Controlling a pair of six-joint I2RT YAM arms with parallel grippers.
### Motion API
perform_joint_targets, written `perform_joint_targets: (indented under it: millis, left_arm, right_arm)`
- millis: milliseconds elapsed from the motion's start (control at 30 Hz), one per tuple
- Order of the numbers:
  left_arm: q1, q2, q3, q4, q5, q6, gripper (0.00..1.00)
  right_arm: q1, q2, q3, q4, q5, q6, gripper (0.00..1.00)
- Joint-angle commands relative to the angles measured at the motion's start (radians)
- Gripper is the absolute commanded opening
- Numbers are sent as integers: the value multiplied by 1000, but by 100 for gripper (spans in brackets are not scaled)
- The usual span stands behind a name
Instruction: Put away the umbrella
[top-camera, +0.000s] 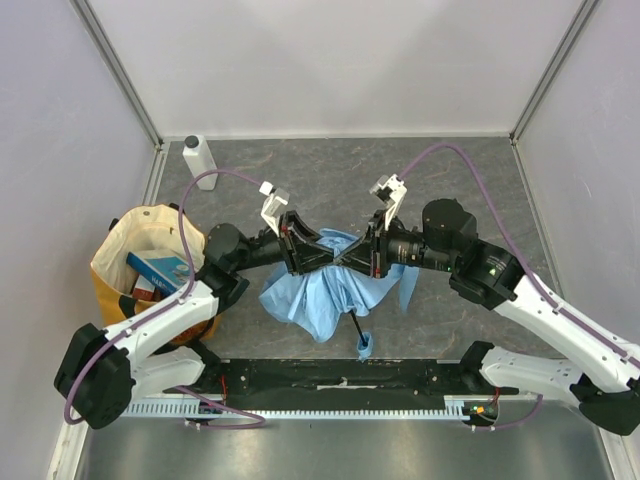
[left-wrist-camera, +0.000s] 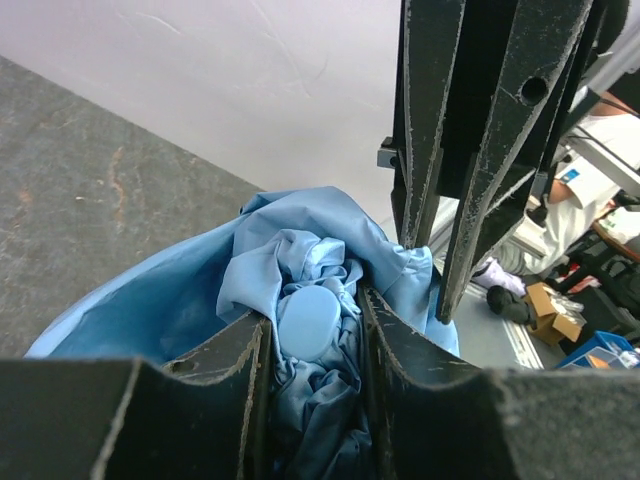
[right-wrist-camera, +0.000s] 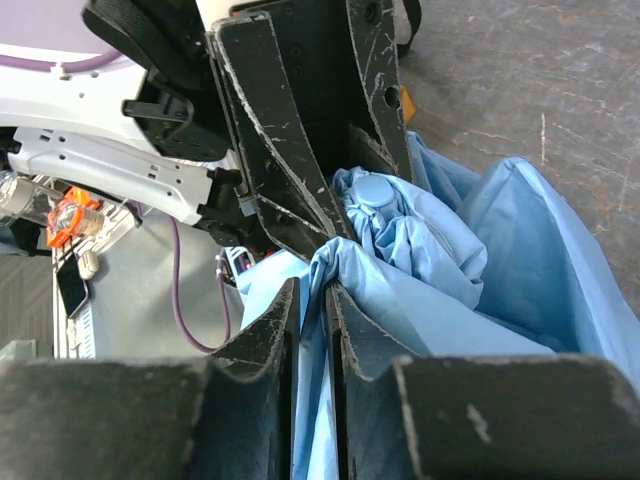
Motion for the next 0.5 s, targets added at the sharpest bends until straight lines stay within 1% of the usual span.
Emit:
perform_joint_targets:
  millis: [0, 133, 200, 267, 367, 467]
  left_arm:
    - [-3, -11, -51, 359, 116, -148, 2]
    - [2, -15, -93, 453, 122, -180, 2]
    - [0, -14, -113, 494, 122, -198, 2]
    - [0, -12, -113, 496, 125, -200, 2]
    - [2, -14, -114, 499, 133, -200, 2]
    - [5, -23, -119, 501, 136, -200, 2]
  right_arm:
    - [7, 7, 5, 32, 0, -7, 25]
    - [7, 5, 15, 32, -75, -17, 38]
    - [7, -15, 19, 25, -80, -17, 43]
    - [9, -39, 25, 5, -75, -24, 48]
    - [7, -78, 57, -73, -28, -60, 55]
    - [7, -133, 82, -154, 58, -97, 63]
